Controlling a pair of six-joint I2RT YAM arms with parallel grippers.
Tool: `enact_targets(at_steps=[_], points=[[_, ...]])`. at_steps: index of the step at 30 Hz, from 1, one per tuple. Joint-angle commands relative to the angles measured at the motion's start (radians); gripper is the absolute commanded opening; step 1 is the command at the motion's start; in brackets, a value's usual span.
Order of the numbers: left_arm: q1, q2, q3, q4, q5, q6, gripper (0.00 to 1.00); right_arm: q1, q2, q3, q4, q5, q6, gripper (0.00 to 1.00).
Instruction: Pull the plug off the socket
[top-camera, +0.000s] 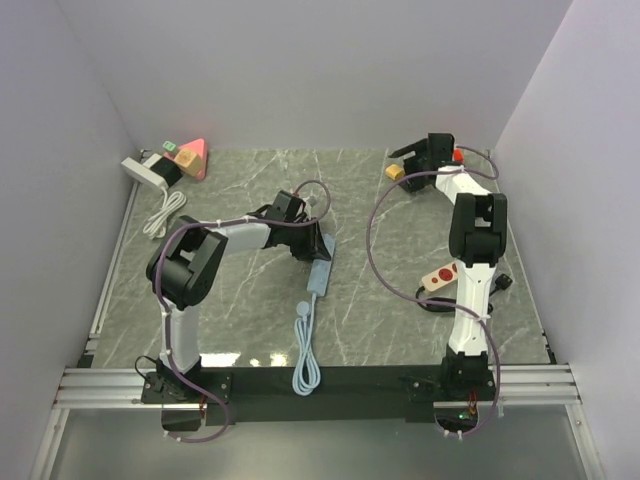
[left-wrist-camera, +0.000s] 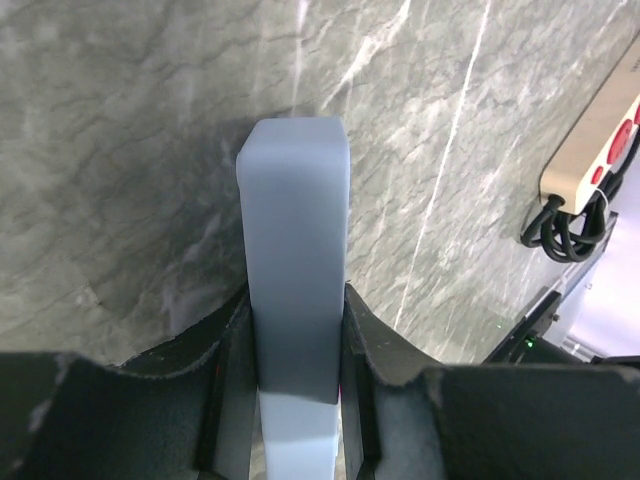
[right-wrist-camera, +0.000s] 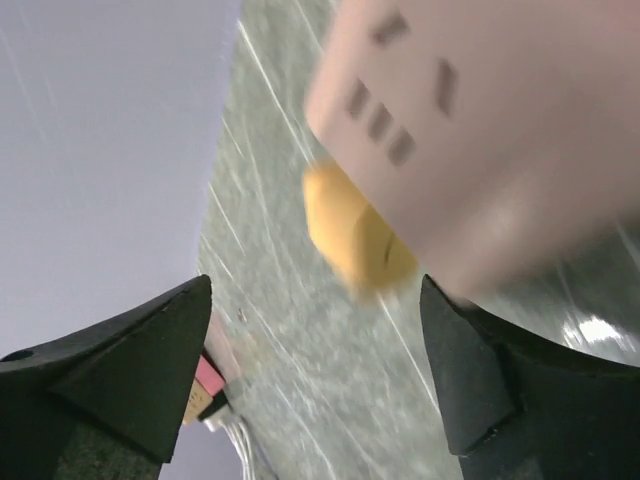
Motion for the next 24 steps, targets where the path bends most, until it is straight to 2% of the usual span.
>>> enact_targets(at_steps=[1,2,3,5,6,9,10,12,14,16,18,20,24], points=[[-0.005,0.024,0.053,-0.014,0.07,0.014,0.0,-0.019,-0.137,-0.073,-0.07,-0.025,-0.032,0.93],[-0.004,0.037,0.062,-0.014,0.074,0.017,0.05,-0.019,-0.222,-0.157,-0.074,-0.028,-0.082,0.93],[-0.002,0.042,0.082,-0.023,0.06,0.026,0.25,-0.019,-0.27,-0.202,-0.085,-0.025,-0.111,0.93],[0.006,0.041,0.096,-0.04,0.034,0.03,0.44,-0.011,-0.417,-0.332,-0.122,-0.009,-0.211,0.95],[0.012,0.035,0.09,-0.034,0.014,0.025,0.6,-0.01,-0.462,-0.362,-0.157,0.011,-0.249,0.95],[0.044,-0.014,0.057,-0.029,-0.032,0.008,0.83,0.006,-0.612,-0.479,-0.287,0.068,-0.371,0.95],[0.053,-0.034,0.043,-0.026,-0.064,0.0,0.85,0.033,-0.643,-0.503,-0.35,0.082,-0.397,0.95],[0.087,-0.108,-0.014,-0.008,-0.089,-0.029,0.95,0.09,-0.706,-0.572,-0.392,0.11,-0.46,0.95],[0.119,-0.194,-0.051,-0.006,-0.136,-0.049,0.96,0.155,-0.726,-0.615,-0.447,0.13,-0.492,0.95],[0.138,-0.289,-0.101,-0.018,-0.201,-0.069,0.99,0.272,-0.722,-0.626,-0.485,0.179,-0.486,0.95],[0.156,-0.349,-0.129,-0.09,-0.268,-0.087,0.99,0.387,-0.709,-0.638,-0.481,0.182,-0.454,0.95],[0.174,-0.45,-0.169,-0.153,-0.361,-0.119,0.99,0.493,-0.676,-0.608,-0.487,0.208,-0.417,0.95],[0.2,-0.634,-0.261,-0.193,-0.419,-0.159,0.99,0.619,-0.564,-0.462,-0.58,0.289,-0.408,0.95]])
